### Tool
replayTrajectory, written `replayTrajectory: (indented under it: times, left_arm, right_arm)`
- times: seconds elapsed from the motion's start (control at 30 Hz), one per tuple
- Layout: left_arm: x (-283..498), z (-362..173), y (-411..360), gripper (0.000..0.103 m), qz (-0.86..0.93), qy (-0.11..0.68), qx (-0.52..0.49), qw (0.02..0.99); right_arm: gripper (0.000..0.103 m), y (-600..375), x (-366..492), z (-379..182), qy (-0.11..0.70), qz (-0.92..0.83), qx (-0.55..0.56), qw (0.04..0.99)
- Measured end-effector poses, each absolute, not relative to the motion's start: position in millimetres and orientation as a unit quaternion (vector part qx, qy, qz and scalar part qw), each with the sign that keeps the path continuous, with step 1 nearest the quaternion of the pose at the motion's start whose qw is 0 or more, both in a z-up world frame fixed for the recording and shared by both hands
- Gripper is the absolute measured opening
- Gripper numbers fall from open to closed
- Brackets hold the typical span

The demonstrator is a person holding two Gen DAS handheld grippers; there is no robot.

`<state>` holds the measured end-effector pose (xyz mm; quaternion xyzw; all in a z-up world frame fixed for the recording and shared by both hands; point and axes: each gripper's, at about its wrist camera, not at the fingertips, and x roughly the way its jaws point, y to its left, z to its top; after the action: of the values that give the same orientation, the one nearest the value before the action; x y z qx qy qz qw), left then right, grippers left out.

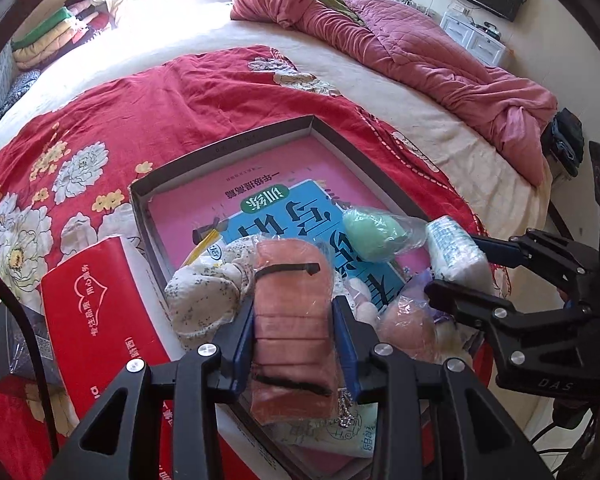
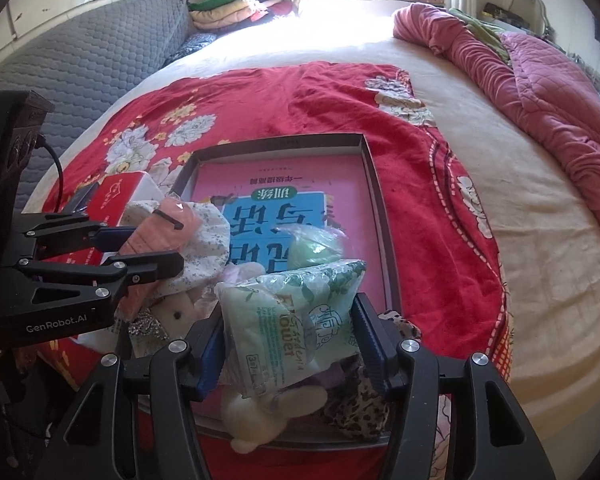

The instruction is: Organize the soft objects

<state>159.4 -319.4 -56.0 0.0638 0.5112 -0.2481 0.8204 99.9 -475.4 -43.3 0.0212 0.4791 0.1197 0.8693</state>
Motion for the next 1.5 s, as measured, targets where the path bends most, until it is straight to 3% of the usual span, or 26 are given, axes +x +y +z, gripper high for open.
replayTrajectory:
  times: [0.1, 0.17, 0.23, 0.4, 0.57, 0.8, 1.0, 1.5]
  left_arm:
    - [160.3, -55.0, -317.6, 0.046, -0.252, 0.512, 0.056, 0.819]
    - [159.4, -52.9, -315.4, 0.060, -0.258, 0.508, 0.052, 0.820]
    - [157.2, -50.3, -314.1, 0.061, -0.261, 0.502, 0.054, 0.822]
    - [148.9, -41.1, -305.0, 0.066, -0.261, 0.493, 0.053, 0.828]
    - [124.0, -21.2, -284.2, 0.079, -0.258, 0.475, 0.046, 0.840]
    - [74.7, 12.4, -250.7, 0.082, -0.249, 0.449, 0.054, 0.857]
    - [43.9, 35.5, -211.5, 0.085, -0.220, 0.432, 0.057, 0.873]
    - [7.7, 32.6, -174.2, 0.085, -0.201, 0.428, 0.059, 0.879]
  right_arm:
    - [0.062, -474.2, 100.4, -43.7, 0.478, 0.118, 0.017, 0.870]
    - [0.068, -473.4, 98.9, -39.6, 0.473, 0.119, 0.017, 0.873]
    - [0.074, -471.6, 95.9, -33.0, 0.464, 0.120, 0.015, 0.878]
    - [0.075, -466.8, 82.9, -11.5, 0.446, 0.098, 0.002, 0.890]
    - [0.077, -460.3, 40.6, 27.0, 0.415, 0.042, 0.058, 0.907]
    - [0.078, -410.5, -35.8, 68.3, 0.356, -0.051, 0.178, 0.916]
    - [0.078, -371.2, -80.5, 94.0, 0.304, -0.108, 0.185, 0.928]
    - [0.078, -331.3, -97.2, 51.7, 0.383, -0.163, 0.126, 0.901]
